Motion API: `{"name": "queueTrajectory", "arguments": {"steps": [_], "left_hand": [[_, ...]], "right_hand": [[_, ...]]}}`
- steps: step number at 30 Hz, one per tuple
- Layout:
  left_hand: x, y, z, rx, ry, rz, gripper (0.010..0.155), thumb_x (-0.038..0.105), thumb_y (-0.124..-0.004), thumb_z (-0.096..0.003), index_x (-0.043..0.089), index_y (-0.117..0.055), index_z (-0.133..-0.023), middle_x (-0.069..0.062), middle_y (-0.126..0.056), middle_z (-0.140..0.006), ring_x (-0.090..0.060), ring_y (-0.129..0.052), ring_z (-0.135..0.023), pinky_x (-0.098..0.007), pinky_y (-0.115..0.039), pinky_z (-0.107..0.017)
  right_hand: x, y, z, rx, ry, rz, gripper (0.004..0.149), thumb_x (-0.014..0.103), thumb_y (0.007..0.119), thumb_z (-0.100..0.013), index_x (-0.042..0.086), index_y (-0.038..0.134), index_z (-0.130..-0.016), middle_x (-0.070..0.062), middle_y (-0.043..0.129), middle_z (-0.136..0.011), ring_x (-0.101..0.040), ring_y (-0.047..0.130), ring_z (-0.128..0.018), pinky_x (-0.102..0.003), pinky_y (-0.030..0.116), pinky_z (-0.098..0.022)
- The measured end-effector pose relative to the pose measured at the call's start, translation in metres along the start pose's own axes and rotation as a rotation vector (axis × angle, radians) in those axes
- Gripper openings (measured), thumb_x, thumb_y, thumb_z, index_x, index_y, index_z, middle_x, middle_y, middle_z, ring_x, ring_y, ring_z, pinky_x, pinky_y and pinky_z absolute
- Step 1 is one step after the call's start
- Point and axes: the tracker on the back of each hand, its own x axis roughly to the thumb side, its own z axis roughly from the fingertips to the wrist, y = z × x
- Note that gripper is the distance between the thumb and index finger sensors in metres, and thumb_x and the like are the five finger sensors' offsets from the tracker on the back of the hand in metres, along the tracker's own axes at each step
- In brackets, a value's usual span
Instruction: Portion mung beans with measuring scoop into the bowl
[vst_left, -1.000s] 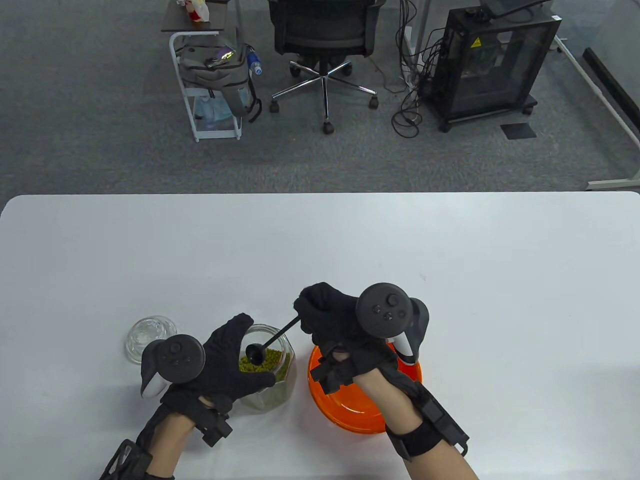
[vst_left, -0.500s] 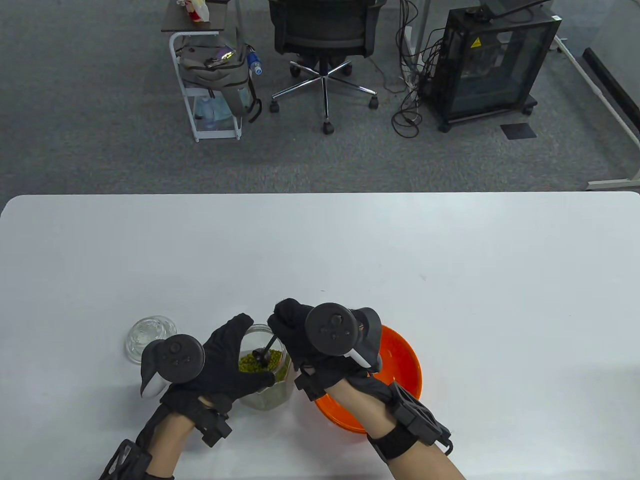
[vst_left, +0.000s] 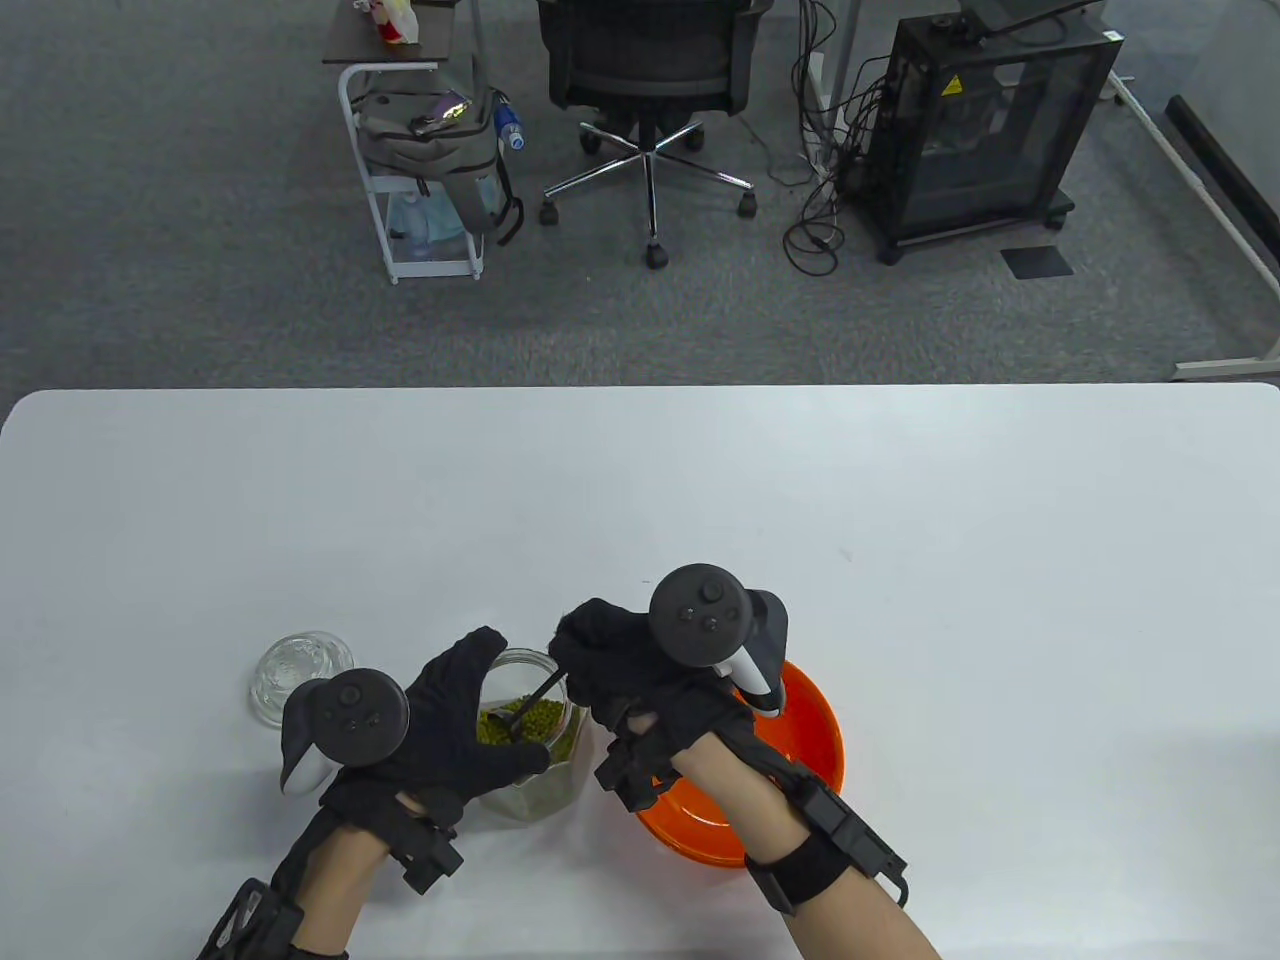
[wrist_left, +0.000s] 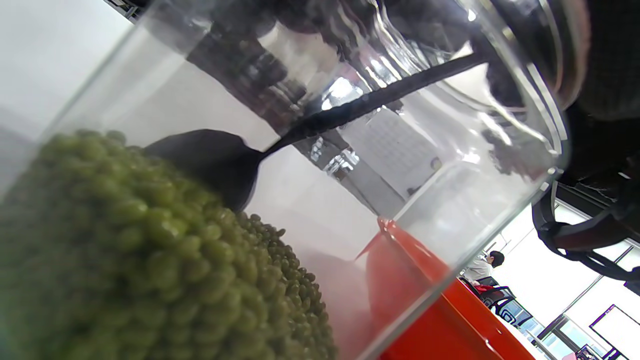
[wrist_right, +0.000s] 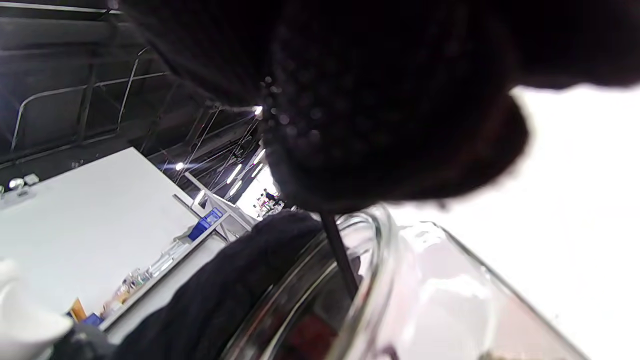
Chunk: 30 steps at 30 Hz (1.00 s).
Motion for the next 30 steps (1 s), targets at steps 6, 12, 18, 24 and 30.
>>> {"name": "queueTrajectory", "arguments": {"steps": [6, 12, 18, 24, 30], "left_hand": [[0.000, 0.000, 0.000, -0.002, 0.001, -0.001, 0.122, 0.083, -0.087, -0.0407, 0.001, -0.029, -0.110, -0.030, -0.040, -0.116, -0.060, -0.053, -0.104, -0.076, -0.049, -0.072], [0.000, 0.000, 0.000, -0.002, 0.000, -0.001, 0.121, 0.083, -0.086, -0.0408, 0.001, -0.029, -0.110, -0.030, -0.040, -0.116, -0.060, -0.053, -0.104, -0.076, -0.049, -0.072], [0.000, 0.000, 0.000, -0.001, 0.000, 0.000, 0.121, 0.083, -0.086, -0.0408, 0.001, -0.029, -0.110, -0.030, -0.040, -0.116, -0.060, -0.053, -0.104, -0.076, -0.049, -0.072], [0.000, 0.000, 0.000, -0.002, 0.000, 0.002, 0.122, 0.083, -0.086, -0.0406, 0.001, -0.028, -0.110, -0.030, -0.040, -0.116, -0.060, -0.053, -0.104, -0.076, -0.049, -0.072], [-0.001, 0.000, 0.000, -0.003, -0.001, 0.003, 0.121, 0.083, -0.086, -0.0407, 0.001, -0.029, -0.110, -0.030, -0.040, -0.116, -0.060, -0.053, -0.104, -0.076, -0.049, -0.072]], "right_hand": [[-0.021, -0.012, 0.000, 0.027, 0.125, -0.170, 0.038, 0.035, 0.091, -0.045, 0.008, 0.094, -0.071, -0.011, 0.112, -0.038, -0.016, 0.110, -0.011, -0.032, 0.096, -0.014], [-0.047, -0.017, 0.003, 0.050, 0.231, -0.302, 0.039, 0.035, 0.090, -0.045, 0.007, 0.093, -0.072, -0.010, 0.112, -0.038, -0.015, 0.110, -0.011, -0.031, 0.096, -0.013], [-0.053, -0.021, 0.008, 0.020, 0.255, -0.360, 0.039, 0.034, 0.090, -0.045, 0.006, 0.093, -0.072, -0.011, 0.112, -0.038, -0.015, 0.110, -0.011, -0.032, 0.096, -0.013], [-0.061, -0.026, 0.011, -0.006, 0.275, -0.399, 0.040, 0.034, 0.090, -0.045, 0.006, 0.092, -0.073, -0.010, 0.112, -0.038, -0.015, 0.110, -0.011, -0.032, 0.096, -0.013], [-0.071, -0.033, 0.014, -0.022, 0.303, -0.442, 0.040, 0.034, 0.090, -0.045, 0.006, 0.092, -0.073, -0.010, 0.112, -0.038, -0.015, 0.110, -0.010, -0.032, 0.096, -0.012]]}}
